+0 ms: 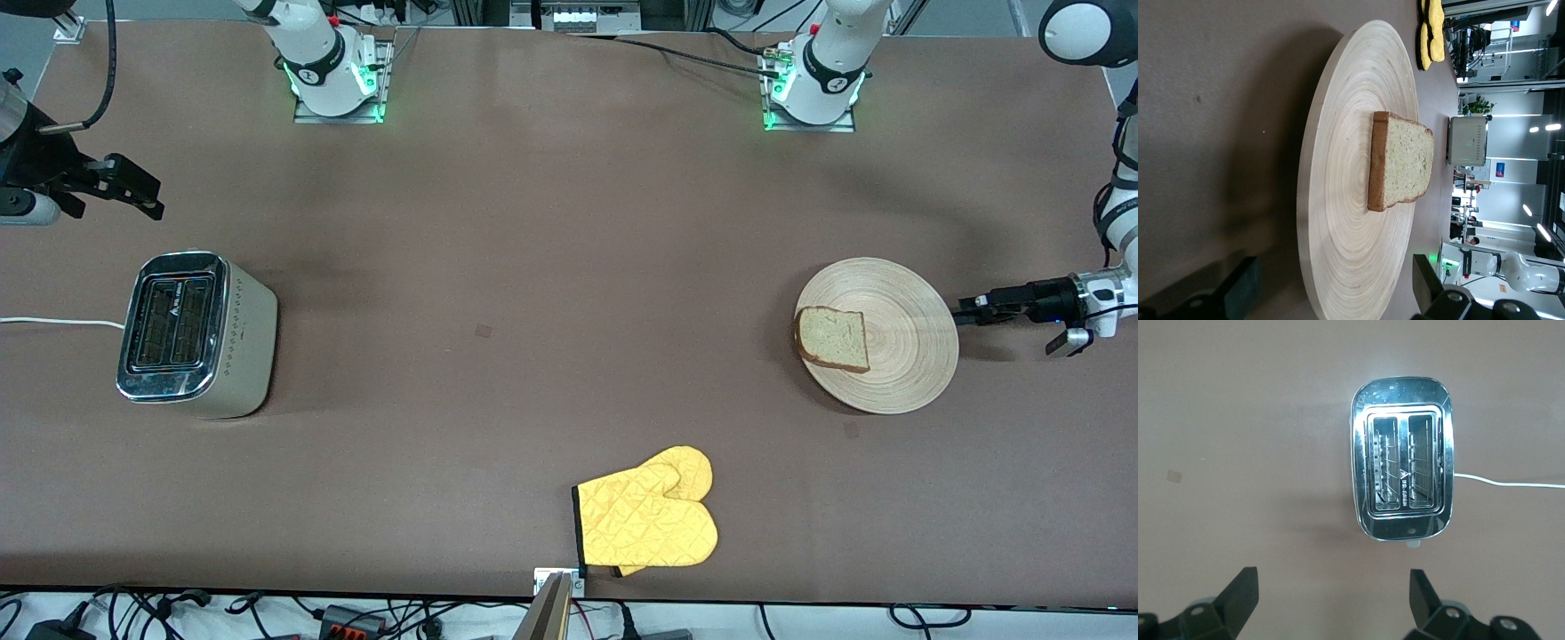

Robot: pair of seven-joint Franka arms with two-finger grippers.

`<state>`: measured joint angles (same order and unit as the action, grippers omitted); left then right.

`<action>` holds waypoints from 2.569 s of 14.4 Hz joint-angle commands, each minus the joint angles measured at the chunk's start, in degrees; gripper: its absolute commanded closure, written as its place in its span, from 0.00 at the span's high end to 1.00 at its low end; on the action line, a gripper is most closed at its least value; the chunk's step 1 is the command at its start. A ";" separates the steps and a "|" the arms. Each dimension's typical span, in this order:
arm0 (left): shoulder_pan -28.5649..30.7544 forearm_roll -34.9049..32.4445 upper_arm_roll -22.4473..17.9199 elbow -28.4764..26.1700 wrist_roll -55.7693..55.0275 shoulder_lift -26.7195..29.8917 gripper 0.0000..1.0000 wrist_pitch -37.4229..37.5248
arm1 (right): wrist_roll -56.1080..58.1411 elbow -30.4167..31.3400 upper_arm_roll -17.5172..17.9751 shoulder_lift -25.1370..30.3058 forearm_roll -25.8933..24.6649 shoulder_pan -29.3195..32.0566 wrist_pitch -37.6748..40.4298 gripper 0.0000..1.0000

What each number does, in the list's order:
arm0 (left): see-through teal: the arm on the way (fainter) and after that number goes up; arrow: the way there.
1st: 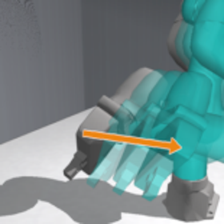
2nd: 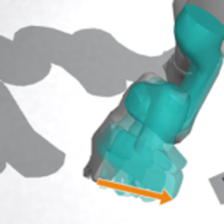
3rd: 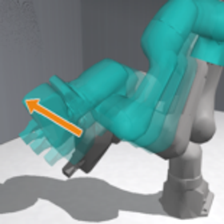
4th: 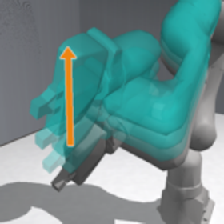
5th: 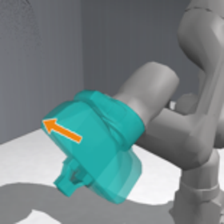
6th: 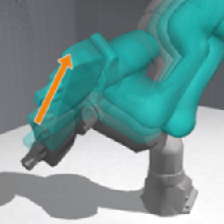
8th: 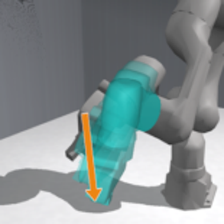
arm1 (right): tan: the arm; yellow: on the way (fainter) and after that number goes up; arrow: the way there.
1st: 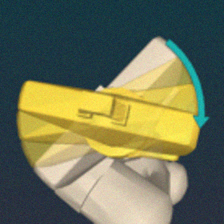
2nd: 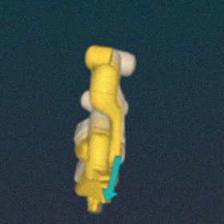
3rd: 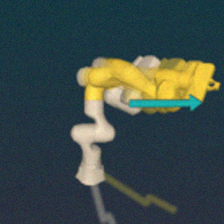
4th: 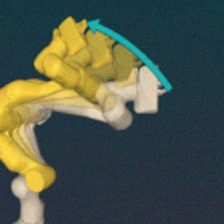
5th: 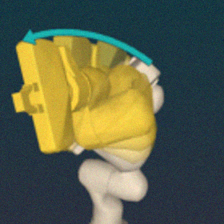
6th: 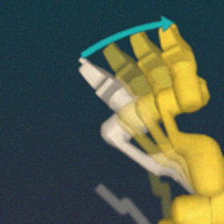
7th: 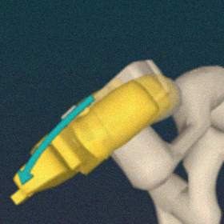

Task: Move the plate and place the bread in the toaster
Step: 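Reach the left gripper to the wooden plate rim and grip it, then slide the plate toward the table middle with the left gripper while the right gripper rises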

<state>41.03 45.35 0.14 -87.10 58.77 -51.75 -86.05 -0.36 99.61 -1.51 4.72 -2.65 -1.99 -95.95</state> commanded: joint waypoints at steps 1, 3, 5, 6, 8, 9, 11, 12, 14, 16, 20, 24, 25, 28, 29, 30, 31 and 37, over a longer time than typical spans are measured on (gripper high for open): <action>0.63 0.88 0.65 1.76 1.52 -1.50 0.95 0.45 | -1.22 1.20 0.01 1.70 -0.17 -0.12 0.33 1.00; 0.10 0.79 0.73 1.76 4.40 -1.51 0.88 0.80 | -1.22 1.20 0.01 1.70 -0.17 -0.21 0.42 1.00; 0.10 0.70 0.82 1.32 4.51 -1.60 0.88 1.06 | -1.22 1.20 0.01 1.70 0.09 -0.21 0.68 1.00; 0.10 0.70 0.82 1.06 4.60 -1.77 0.88 1.15 | -1.22 1.20 0.01 1.70 0.18 -0.21 0.68 1.00; 0.10 0.97 0.82 1.23 5.65 -2.65 0.87 1.41 | -1.31 1.20 0.01 1.70 0.27 -0.12 0.68 1.00; 0.10 0.97 0.91 1.32 5.74 -2.65 0.85 1.41 | -1.31 1.20 0.01 1.70 0.27 -0.21 0.68 1.00; 0.10 0.79 0.82 1.06 6.18 -2.65 0.71 1.76 | -1.31 1.11 0.01 1.78 0.27 -0.21 0.68 1.00; -0.07 0.18 0.82 0.97 6.27 -2.65 0.64 2.46 | -1.40 1.11 0.01 1.70 0.36 -0.21 0.59 1.00; -0.34 -0.09 0.82 0.97 6.27 -2.74 0.43 3.87 | -1.57 1.20 0.01 1.35 1.41 -0.21 0.59 1.00; -0.34 -0.87 0.82 0.97 6.44 -2.83 0.38 3.87 | -2.18 1.29 0.10 0.91 2.29 -0.47 0.77 1.00; -0.34 -0.88 0.82 0.97 6.36 -2.92 0.05 4.05 | -10.51 1.20 0.10 -1.20 2.29 -9.76 -0.63 1.00; -0.34 -0.79 1.00 1.49 6.18 -2.48 0.01 5.10 | -16.95 0.76 0.10 -5.68 2.29 -17.16 -7.48 1.00; -0.43 -0.79 1.00 1.58 5.66 -2.30 0.01 6.32 | -17.21 0.67 0.10 -6.30 2.38 -18.04 -8.54 1.00; -1.57 -0.35 1.09 1.67 2.33 -1.16 0.01 8.44 | -17.22 0.59 0.10 -7.70 4.75 -19.28 -10.83 1.00; -1.74 -0.26 1.09 1.67 0.31 -0.55 0.01 9.23 | -17.30 0.58 0.10 -8.23 4.84 -19.20 -11.53 1.00; -2.36 -0.18 1.09 1.67 -2.32 0.24 0.01 10.11 | -17.30 0.58 0.10 -8.67 4.93 -19.37 -11.88 1.00; -3.23 -0.09 1.09 1.58 -4.78 1.47 0.01 10.81 | -17.30 0.58 0.10 -8.85 4.93 -19.46 -11.89 1.00; -15.79 4.13 1.09 0.97 -19.47 9.38 0.01 7.14 | -19.85 -0.20 0.10 -9.47 5.37 -19.55 -12.59 1.00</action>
<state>28.44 47.38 1.69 -84.68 42.42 -45.91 -77.84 -19.12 100.42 -0.85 -4.67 1.71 -20.83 -108.29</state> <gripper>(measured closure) 0.903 0.000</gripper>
